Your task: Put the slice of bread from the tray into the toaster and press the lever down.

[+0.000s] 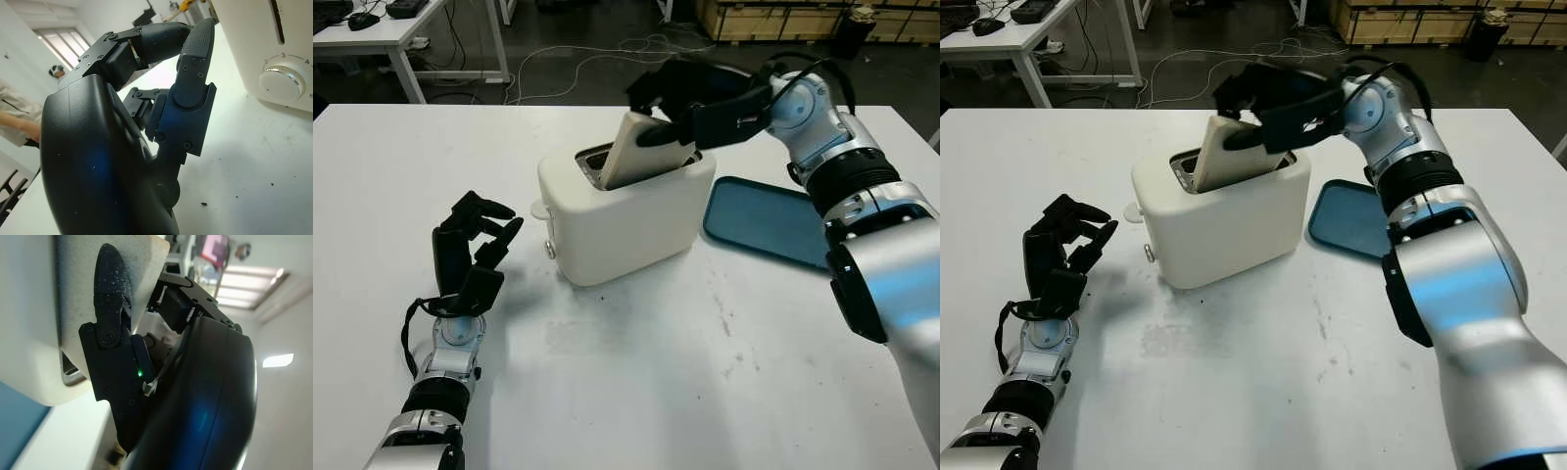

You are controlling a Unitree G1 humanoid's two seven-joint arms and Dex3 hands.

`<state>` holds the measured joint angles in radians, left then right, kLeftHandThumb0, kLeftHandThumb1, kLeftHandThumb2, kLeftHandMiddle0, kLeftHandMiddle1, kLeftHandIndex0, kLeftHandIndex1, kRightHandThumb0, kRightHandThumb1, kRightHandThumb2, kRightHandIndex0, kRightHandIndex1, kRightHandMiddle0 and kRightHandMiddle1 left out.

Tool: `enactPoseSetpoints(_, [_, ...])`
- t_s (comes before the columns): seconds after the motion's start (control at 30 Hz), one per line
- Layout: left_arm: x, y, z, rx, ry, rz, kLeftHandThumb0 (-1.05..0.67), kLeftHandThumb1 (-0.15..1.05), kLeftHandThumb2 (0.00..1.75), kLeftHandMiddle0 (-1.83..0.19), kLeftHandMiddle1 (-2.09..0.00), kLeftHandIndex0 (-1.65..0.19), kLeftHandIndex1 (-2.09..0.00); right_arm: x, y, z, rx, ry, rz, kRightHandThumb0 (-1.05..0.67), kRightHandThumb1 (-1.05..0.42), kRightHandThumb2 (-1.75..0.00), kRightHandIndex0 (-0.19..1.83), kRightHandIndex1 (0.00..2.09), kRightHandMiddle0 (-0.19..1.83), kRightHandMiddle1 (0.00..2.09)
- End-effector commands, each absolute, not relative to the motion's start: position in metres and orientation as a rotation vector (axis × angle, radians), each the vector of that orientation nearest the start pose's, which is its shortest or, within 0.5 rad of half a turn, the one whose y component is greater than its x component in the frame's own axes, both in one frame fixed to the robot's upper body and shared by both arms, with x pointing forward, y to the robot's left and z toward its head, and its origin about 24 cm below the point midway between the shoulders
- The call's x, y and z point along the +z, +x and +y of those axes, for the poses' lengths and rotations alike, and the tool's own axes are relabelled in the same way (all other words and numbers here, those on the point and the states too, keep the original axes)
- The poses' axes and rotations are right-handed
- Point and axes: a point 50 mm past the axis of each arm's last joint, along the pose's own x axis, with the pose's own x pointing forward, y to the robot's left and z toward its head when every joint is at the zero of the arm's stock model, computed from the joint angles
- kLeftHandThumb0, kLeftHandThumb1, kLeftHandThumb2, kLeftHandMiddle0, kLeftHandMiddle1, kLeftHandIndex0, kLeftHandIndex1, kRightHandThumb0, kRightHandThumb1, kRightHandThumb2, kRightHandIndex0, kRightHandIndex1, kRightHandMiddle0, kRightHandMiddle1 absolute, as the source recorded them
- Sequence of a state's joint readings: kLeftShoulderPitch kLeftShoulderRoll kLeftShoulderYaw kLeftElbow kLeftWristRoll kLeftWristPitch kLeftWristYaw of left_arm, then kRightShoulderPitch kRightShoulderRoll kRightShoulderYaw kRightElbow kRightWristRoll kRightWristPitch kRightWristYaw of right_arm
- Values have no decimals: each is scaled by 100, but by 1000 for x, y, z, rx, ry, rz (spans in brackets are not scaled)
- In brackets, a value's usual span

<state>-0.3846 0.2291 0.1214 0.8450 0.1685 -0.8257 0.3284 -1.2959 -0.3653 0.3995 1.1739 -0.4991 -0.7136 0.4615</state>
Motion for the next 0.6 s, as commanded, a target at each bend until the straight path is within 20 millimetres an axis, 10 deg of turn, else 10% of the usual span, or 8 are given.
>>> enactPoseSetpoints(0.0, [34, 291, 212, 276, 275, -362, -61, 92, 1, -69, -152, -65, -136, 220, 393, -75, 886, -1381, -546, -61, -92, -34, 112, 175, 86, 154])
enactPoseSetpoints(0.43, [34, 291, 212, 271, 259, -363, -61, 92, 1, -69, -152, -65, -136, 203, 389, -66, 859, -1616, -689, -62, -92, -31, 114, 175, 84, 174])
enactPoseSetpoints(0.57, [33, 291, 211, 276, 259, -359, -62, 91, 0, -70, -151, -66, -135, 205, 390, -70, 831, -1584, -708, -75, -92, -21, 106, 175, 81, 149])
